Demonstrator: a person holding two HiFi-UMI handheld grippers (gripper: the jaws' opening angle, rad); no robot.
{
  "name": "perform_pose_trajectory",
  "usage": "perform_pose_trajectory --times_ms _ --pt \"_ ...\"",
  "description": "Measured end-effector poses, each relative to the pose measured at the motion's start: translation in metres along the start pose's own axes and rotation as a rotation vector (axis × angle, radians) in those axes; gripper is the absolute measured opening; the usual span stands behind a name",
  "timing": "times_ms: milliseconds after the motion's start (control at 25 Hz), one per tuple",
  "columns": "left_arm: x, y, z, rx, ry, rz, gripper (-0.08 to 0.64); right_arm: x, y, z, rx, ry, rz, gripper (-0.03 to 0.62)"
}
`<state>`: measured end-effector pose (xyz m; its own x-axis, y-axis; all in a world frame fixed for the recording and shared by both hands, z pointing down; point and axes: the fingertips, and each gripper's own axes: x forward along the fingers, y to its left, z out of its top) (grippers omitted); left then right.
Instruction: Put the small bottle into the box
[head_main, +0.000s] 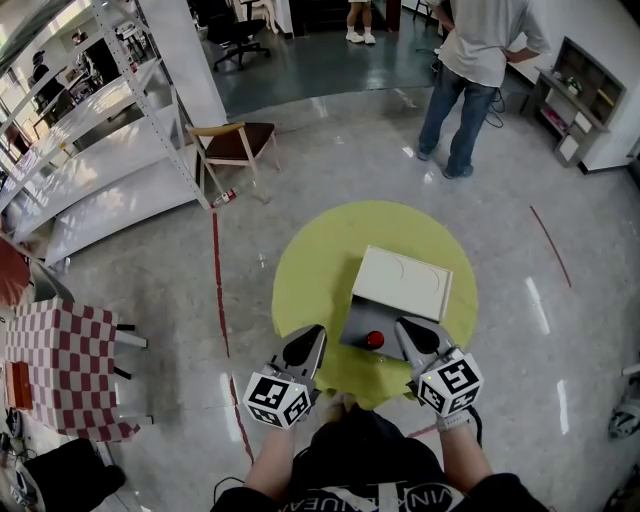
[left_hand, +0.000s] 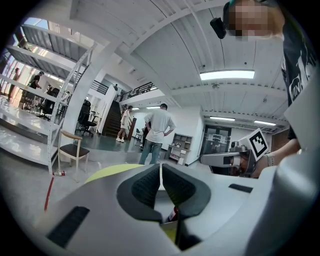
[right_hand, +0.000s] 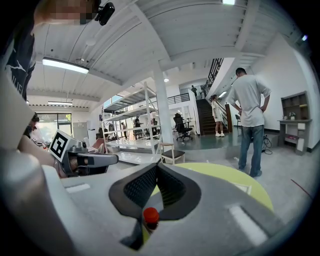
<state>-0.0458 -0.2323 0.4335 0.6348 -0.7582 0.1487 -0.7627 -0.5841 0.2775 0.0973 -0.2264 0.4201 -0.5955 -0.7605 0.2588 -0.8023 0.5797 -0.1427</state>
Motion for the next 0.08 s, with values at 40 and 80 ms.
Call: perform_pose_trajectory --times_ms 40,80 --pt "-0.0001 0.0000 -0.0001 -0.001 0.001 0.000 0.021 0.0001 0.0005 -0.0004 0.001 0.001 0.002 0.006" --pt "-0.0002 0.0000 -0.0002 -0.001 0.001 0.000 0.021 0.0002 0.0010 -0.0009 0.002 0.002 0.005 0.006"
